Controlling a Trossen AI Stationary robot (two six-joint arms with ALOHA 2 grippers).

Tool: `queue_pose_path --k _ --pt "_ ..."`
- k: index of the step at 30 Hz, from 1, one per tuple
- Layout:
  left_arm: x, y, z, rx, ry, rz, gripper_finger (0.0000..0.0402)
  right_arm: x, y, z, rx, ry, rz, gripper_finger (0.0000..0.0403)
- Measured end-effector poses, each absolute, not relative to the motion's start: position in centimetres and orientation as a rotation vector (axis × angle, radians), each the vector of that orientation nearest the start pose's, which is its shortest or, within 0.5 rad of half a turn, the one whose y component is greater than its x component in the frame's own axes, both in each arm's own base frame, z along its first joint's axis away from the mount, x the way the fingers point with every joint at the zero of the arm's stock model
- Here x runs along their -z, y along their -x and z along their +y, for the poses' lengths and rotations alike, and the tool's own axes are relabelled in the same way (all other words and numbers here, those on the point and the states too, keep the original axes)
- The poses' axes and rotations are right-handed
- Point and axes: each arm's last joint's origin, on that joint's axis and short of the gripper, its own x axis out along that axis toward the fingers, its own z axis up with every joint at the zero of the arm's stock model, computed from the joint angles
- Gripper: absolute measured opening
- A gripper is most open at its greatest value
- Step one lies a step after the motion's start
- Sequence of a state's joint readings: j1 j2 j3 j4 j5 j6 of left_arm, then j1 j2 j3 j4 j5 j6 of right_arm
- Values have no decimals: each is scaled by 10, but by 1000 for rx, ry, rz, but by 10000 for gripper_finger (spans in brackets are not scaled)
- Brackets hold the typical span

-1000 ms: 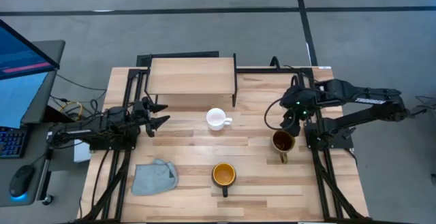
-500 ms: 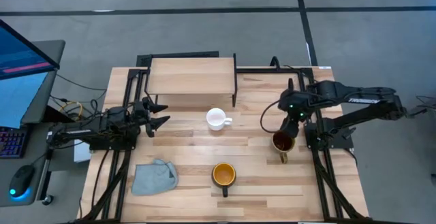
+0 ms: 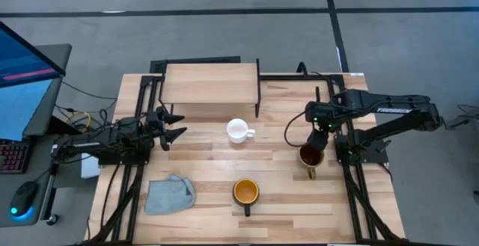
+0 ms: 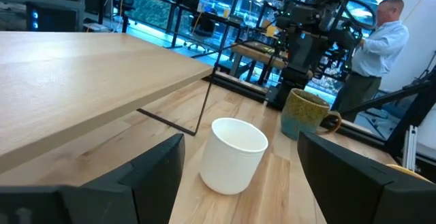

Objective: Stack small to large cups/mugs on shelf
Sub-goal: Put the brown green mug on the shelf

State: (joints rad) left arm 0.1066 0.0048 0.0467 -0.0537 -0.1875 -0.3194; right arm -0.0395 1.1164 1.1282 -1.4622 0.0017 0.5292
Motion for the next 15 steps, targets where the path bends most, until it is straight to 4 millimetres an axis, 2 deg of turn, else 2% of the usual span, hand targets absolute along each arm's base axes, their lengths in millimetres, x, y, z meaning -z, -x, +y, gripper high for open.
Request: queue_pose_path --k 4,12,15 --pt "-174 -93 15 -285 337 -35 277 -303 -158 -6 447 -478 1439 235" --pt "-173 -94 14 -244 347 -23 277 -270 -151 -6 477 -462 1562 235" --pt "-173 -94 14 -244 347 -23 277 -268 -150 -5 498 -489 1571 235"
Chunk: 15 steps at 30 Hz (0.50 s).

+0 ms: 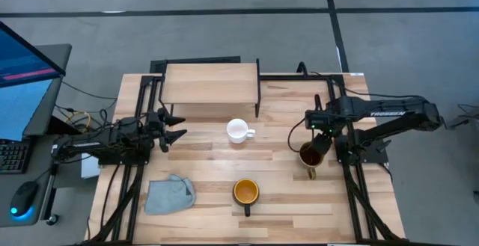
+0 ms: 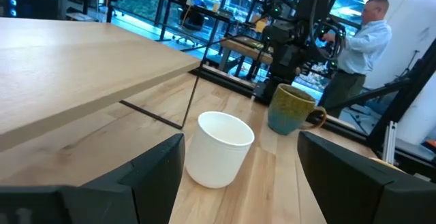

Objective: Stack small to large cups/mugs on shelf
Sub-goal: Put the brown green mug on the shelf

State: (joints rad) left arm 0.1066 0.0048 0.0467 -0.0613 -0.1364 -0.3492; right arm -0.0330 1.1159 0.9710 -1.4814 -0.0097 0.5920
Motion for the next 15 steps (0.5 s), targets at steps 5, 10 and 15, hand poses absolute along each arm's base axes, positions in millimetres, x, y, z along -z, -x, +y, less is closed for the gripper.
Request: queue_pose_path --k 5,10,15 --pt "-173 -94 14 -244 347 -23 277 -270 -147 6 480 -629 1579 235" --pt "-173 -94 14 -244 347 -23 277 -275 -140 22 475 -767 1579 235" --pt "-173 -94 14 -245 335 -22 277 -279 -133 41 463 -900 1609 235"
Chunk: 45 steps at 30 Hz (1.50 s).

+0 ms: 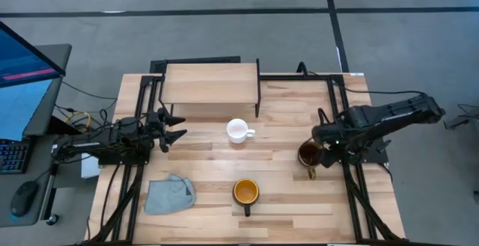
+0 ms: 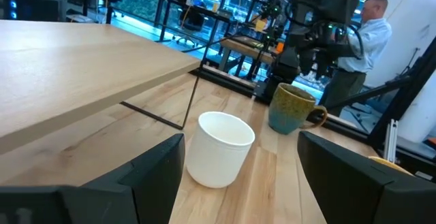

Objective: Stack small to large cups/mugs on shelf
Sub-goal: Put the brown green mug on the shelf

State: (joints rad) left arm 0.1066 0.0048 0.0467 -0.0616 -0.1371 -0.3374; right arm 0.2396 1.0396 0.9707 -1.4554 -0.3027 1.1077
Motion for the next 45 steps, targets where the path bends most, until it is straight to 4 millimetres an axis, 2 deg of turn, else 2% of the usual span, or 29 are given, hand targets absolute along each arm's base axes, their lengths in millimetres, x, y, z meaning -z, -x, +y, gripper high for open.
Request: queue_pose_path --k 4,9,12,25,34,45 --pt "-173 -94 14 -245 335 -21 277 -281 -135 57 428 -998 1583 235" --pt "-173 -94 14 -245 336 -21 277 -285 -147 78 305 -1085 1479 235" --pt "-173 -94 14 -245 336 -21 277 -285 -154 88 301 -1122 1426 235" --pt "-173 -94 14 -245 337 -21 277 -254 -167 119 541 -1047 1539 235" --pt "-173 -94 14 -245 337 -21 277 -236 -179 123 732 -982 1434 235" --pt "-173 -94 14 -245 341 -21 277 -214 -190 129 922 -984 1426 235"
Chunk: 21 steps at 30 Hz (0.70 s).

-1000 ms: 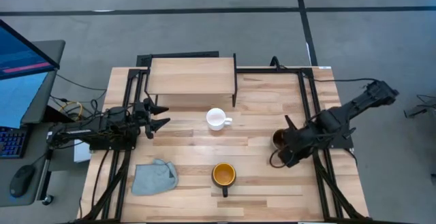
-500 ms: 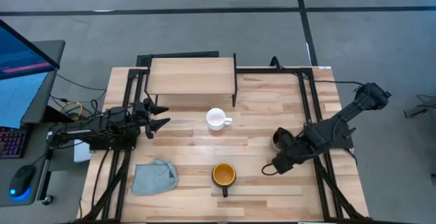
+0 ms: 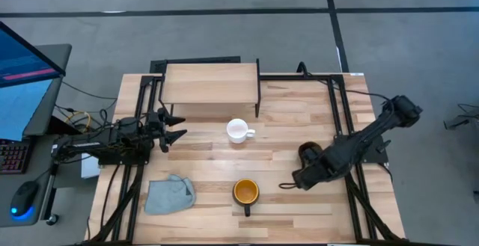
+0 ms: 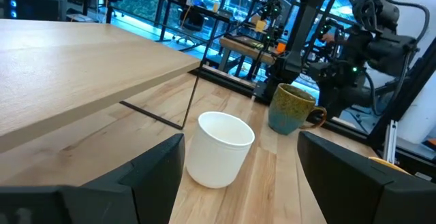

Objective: Stack small to large cups/mugs on shelf
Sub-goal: Put the brown green mug on the shelf

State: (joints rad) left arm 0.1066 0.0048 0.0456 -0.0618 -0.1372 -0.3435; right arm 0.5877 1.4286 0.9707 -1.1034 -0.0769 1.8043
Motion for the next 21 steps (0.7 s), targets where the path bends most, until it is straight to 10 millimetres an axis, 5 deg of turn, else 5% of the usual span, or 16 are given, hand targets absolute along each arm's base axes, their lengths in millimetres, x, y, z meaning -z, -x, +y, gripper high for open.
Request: queue_pose_path --k 21 --pt "-172 -94 12 -184 342 -7 277 -200 -199 120 1037 -912 1408 219"
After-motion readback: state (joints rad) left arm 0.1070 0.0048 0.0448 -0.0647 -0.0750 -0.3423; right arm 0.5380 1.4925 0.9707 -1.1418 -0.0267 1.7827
